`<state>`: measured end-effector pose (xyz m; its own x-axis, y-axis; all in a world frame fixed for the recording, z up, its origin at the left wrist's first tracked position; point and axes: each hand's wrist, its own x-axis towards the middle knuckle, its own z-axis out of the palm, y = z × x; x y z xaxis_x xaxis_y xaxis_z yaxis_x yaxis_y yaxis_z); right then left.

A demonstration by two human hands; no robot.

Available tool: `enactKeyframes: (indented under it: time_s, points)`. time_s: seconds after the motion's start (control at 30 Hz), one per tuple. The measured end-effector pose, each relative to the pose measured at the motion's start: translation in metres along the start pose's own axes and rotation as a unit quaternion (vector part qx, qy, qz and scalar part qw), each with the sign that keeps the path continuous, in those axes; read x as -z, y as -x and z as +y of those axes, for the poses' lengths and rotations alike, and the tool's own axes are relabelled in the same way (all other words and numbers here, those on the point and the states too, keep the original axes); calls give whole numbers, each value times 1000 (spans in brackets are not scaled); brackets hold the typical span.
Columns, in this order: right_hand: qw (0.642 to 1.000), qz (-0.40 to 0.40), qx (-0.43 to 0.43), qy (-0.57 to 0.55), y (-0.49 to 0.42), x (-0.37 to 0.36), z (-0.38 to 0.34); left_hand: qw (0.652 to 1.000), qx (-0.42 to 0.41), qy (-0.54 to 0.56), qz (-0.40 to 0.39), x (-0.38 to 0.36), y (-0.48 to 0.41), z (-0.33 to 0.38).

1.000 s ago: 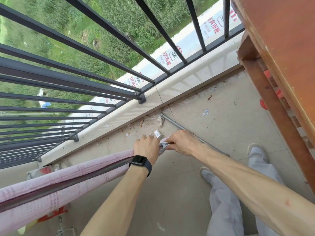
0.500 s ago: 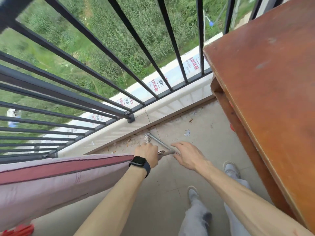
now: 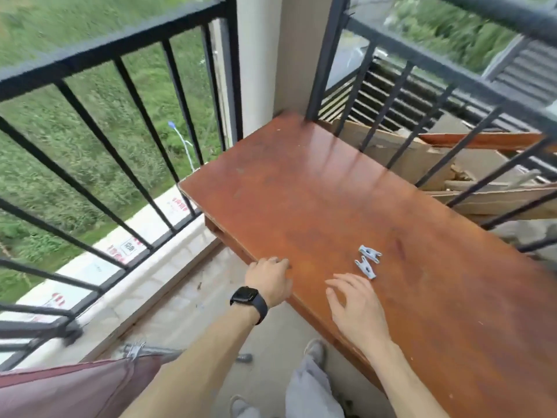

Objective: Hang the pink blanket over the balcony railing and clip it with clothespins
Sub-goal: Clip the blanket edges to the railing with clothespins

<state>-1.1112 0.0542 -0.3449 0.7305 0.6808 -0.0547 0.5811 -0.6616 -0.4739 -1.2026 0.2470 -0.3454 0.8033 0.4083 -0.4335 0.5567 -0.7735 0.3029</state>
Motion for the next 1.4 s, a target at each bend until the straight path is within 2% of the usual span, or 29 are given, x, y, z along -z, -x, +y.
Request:
enactKeyframes:
  time_s: [0.13, 0.27, 0.4, 0.57, 0.67, 0.73, 0.83, 0.97, 1.1, 1.2, 1.4]
  points:
    - [995, 27, -94, 6, 37, 44, 34, 997, -74, -17, -23, 1, -6, 71]
    - [986, 43, -158, -12, 42, 64, 68, 992, -110, -29, -49, -6, -22, 120]
    - [985, 12, -170, -10, 2, 59, 115, 995, -63, -9, -78, -25, -69, 152]
    - [986, -71, -151, 8, -56, 50, 186, 995, 48, 43, -75, -75, -116, 197]
    - [987, -108, -116, 33, -80, 40, 218, 989, 116, 84, -45, -102, -129, 221]
    - [986, -135, -80, 61, -93, 32, 232, 987, 135, 89, -26, -114, -138, 231]
    - [981, -173, -37, 76, -99, 17, 246, 984, 147, 92, -38, -128, -143, 235]
    - [986, -150, -33, 67, -110, 10, 254, 977, 157, 130, -57, -122, -159, 234]
    - [975, -190, -79, 82, -121, 17, 246, 977, 160, 131, -47, -101, -163, 220]
    - [977, -192, -88, 21, -128, 38, 228, 976, 157, 148, -13, -79, -157, 200]
    - [989, -97, -43, -100, -131, 117, 156, 967, 94, 196, 132, -11, -123, 161]
